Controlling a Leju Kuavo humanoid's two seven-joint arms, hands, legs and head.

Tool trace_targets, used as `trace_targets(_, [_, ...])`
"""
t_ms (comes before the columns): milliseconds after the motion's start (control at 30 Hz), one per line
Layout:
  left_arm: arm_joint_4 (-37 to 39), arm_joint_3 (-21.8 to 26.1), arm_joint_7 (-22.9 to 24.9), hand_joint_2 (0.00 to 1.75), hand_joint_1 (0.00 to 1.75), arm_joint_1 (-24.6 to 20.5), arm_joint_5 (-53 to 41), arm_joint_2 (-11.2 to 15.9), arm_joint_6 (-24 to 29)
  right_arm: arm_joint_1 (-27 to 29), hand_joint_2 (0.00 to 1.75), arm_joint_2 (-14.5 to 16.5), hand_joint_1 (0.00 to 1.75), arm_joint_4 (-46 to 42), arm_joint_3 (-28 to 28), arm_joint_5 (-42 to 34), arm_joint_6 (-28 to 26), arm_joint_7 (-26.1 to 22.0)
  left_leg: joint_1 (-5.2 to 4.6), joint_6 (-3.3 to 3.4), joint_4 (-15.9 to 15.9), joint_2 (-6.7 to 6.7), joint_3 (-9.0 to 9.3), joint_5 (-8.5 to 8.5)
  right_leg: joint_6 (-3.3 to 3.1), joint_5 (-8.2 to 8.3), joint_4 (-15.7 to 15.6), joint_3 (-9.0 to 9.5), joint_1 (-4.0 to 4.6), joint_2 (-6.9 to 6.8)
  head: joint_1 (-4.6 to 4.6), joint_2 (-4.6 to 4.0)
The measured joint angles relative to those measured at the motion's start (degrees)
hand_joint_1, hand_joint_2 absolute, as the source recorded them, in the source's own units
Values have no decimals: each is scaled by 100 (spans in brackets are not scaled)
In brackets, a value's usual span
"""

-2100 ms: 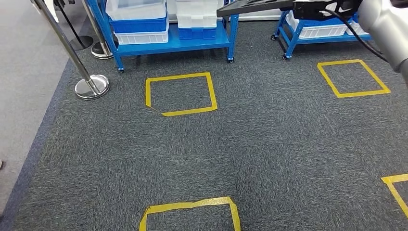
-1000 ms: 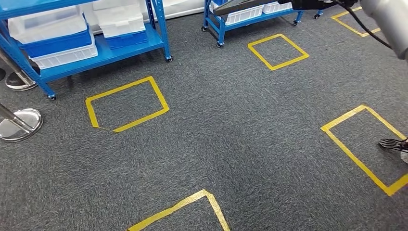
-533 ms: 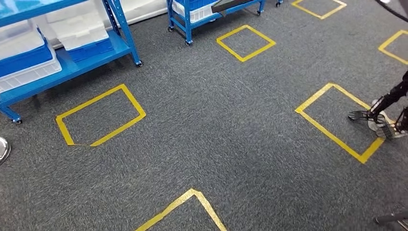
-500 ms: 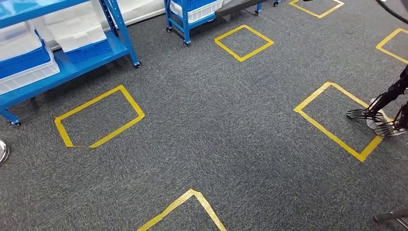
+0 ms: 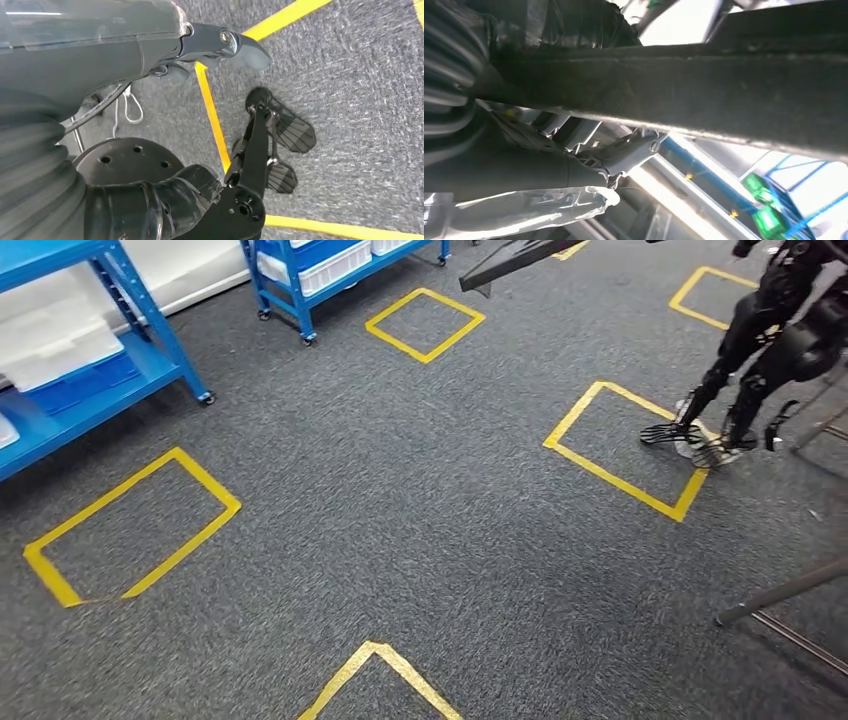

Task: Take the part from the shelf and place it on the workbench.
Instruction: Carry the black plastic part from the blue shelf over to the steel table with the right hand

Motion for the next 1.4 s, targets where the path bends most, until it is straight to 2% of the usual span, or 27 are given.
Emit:
trace_targets(67, [0,1,2,175,0,6,-3,-9,-5,-38,175,-35,175,-32,24,-27,23,1,-8,42,-33,167,23,12,25,-316,612,-299,12,-418,20,0])
trace_targets(133, [0,1,7,175,0,3,-5,-10,-6,-43,175,-45,175,-66,48,-49,45,-3,-21,52,-9,343,25,-14,63,-521,1244,-612,-25,-588,21,1])
trace_targets(167, [0,1,8,175,0,-2,-5,-10,-7,-43,175,-52,175,-82,60,-52,55,-5,-23,49,10,428,26,-36,80,-488,1328,-653,-46,-623,22,1])
trace_targets(200, [0,1,13,175,0,-7,-5,-12,-8,-47,175,-59,175,-96,69,-55,63,-6,-23,41,33,503,31,-61,92,-359,1185,-577,-64,-653,22,1])
trace_targets(233, [0,1,19,175,0,-10,-6,-17,-9,-58,175,-66,175,-114,77,-65,73,-4,-23,27,60,571,39,-93,95,-167,847,-394,-74,-716,22,1])
trace_targets(300, [0,1,38,175,0,-11,-18,-28,-11,-92,175,-86,175,-168,91,-117,96,3,-48,-30,108,687,48,-158,68,71,157,-33,-36,-939,21,1])
trace_targets(367, [0,1,54,175,0,-16,-38,-36,-11,-114,175,-121,175,-233,108,-194,123,9,-81,-93,124,790,57,-196,14,103,-99,75,21,-1019,20,-1])
trace_targets(433, [0,1,61,175,0,-23,-51,-45,-14,-118,175,-170,175,-285,121,-251,143,20,-82,-149,118,867,70,-222,-47,130,-123,57,21,-884,19,-1])
trace_targets(500, [0,1,60,175,0,-18,-56,-51,-15,-129,175,-205,175,-333,125,-270,150,40,-53,-200,260,666,20,-368,-109,160,-164,59,-9,-756,17,1])
trace_targets(567, [0,1,59,175,0,-1,-60,-51,-19,-130,175,-214,175,-386,133,-320,150,86,-29,-223,823,330,-217,-707,-152,174,-183,60,-18,-620,15,1])
trace_targets(633, [0,1,58,175,0,15,-69,-51,-23,-109,175,-218,175,-432,146,-457,149,169,-27,-222,1519,211,-544,-973,-171,174,-179,54,1,-460,14,0])
trace_targets(667, [0,1,58,175,0,17,-75,-51,-25,-98,175,-224,175,-449,150,-544,145,219,-27,-216,1678,199,-636,-971,-174,175,-172,52,9,-372,14,0])
trace_targets(700, [0,1,58,175,0,16,-85,-52,-27,-89,175,-235,175,-466,152,-628,136,272,-27,-204,1638,191,-638,-862,-174,175,-162,51,15,-284,14,0])
trace_targets(767, [0,1,58,175,0,8,-107,-51,-35,-83,175,-278,175,-506,152,-812,104,397,-26,-162,1030,97,-404,-451,-170,171,-134,50,17,-118,14,0])
trace_targets(833, [0,3,58,175,0,6,-121,-44,-39,-77,175,-349,175,-539,151,-1004,61,516,-13,-122,411,-180,-130,-193,-145,175,-114,29,12,27,17,0])
trace_targets(900, [0,7,57,175,0,-1,-125,-38,-40,-51,175,-421,175,-561,150,-1124,28,579,-21,-107,225,-318,-31,-178,-78,213,-126,-13,-23,163,19,1])
trace_targets(933, [0,8,56,175,0,-10,-126,-40,-41,-34,175,-465,175,-573,149,-1151,17,593,-25,-92,181,-257,-11,-161,-32,242,-148,-28,-35,237,18,1])
trace_targets(967, [0,8,55,175,0,-20,-127,-41,-41,-21,175,-515,175,-586,149,-1175,11,609,-23,-64,146,-177,4,-135,5,258,-164,-38,-46,243,18,1])
trace_targets(1033, [0,9,49,175,0,-31,-138,-40,-44,-13,175,-638,175,-617,146,-1277,-34,687,-11,14,34,0,51,-69,59,144,-13,-116,-23,-64,30,1])
trace_targets(1100, [0,10,40,175,0,-30,-161,-35,-53,8,175,-738,175,-661,133,-1453,-150,799,-30,60,-15,172,71,-43,103,-189,581,-387,-21,-477,40,1])
trace_targets(1167, [0,11,36,175,0,-36,-190,-34,-64,80,175,-860,175,-734,118,-1622,-273,865,-46,71,-12,342,72,-55,155,-451,1266,-702,-53,-594,39,1])
trace_targets(1200, [0,11,34,175,0,-44,-203,-34,-69,125,175,-938,175,-778,114,-1685,-310,881,-49,72,-8,422,76,-66,176,-459,1408,-763,-70,-615,40,1])
trace_targets(1233, [0,11,31,175,0,-53,-219,-35,-76,158,175,-1018,175,-826,113,-1730,-331,894,-49,67,0,492,82,-80,187,-352,1294,-694,-83,-639,40,1])
trace_targets(1267, [0,11,27,175,0,-62,-232,-38,-81,182,175,-1100,175,-873,113,-1757,-342,909,-49,57,13,556,89,-101,190,-178,982,-521,-90,-688,40,1])
trace_targets(1300, [0,11,19,175,0,-69,-246,-41,-86,194,175,-1171,175,-924,113,-1769,-357,924,-51,39,29,607,96,-127,183,-17,562,-301,-83,-819,40,1])
trace_targets(1367, [0,11,-4,175,0,-82,-270,-47,-91,209,175,-1306,175,-1020,114,-1779,-403,952,-77,-20,68,700,104,-187,116,167,-53,21,-15,-1030,39,1])
trace_targets(1400, [0,11,-15,175,0,-83,-283,-51,-92,220,175,-1360,175,-1066,115,-1780,-428,963,-88,-51,78,748,111,-212,75,172,-164,68,22,-1071,37,1])
